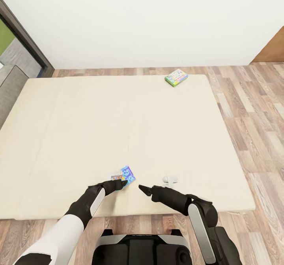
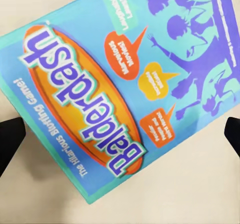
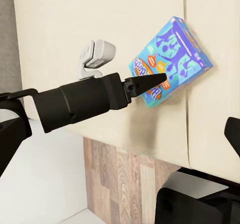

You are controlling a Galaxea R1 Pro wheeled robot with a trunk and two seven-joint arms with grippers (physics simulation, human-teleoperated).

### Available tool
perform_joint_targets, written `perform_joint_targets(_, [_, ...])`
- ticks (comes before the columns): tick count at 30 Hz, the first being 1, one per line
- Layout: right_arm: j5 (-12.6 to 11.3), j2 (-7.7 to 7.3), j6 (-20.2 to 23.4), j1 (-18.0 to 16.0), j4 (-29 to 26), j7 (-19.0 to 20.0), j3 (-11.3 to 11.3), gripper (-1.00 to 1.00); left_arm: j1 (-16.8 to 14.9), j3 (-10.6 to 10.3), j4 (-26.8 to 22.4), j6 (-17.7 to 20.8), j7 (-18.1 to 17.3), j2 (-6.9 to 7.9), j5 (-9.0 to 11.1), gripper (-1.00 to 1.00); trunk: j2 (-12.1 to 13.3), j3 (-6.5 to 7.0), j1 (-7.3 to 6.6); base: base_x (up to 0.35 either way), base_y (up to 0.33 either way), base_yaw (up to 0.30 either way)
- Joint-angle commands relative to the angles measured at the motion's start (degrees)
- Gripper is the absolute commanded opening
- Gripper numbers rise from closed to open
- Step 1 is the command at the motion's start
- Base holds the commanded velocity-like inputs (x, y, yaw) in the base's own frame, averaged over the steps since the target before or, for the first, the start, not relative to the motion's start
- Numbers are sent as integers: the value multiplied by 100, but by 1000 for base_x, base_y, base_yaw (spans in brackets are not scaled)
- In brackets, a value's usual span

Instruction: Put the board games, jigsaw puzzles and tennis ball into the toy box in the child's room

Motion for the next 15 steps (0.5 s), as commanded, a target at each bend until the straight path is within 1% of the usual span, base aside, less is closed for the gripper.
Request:
perform_joint_targets(1, [18,3,27,-2,-3,25,-7,100,0,-8,-8,34,4,2,43,100,-6,-5,2,0,-5,-21])
perform_joint_targets(4, [18,3,27,-2,-4,25,-7,100,0,-8,-8,36,4,2,43,100,-6,-5,2,0,-16,-12])
perform_joint_targets(11, [18,3,27,-2,-3,25,-7,100,0,-8,-8,35,4,3,43,100,-6,-5,2,0,-90,-2])
perform_joint_targets(15, [18,3,21,-2,-4,25,-7,100,0,-8,-8,34,4,2,43,100,-6,-5,2,0,-165,0])
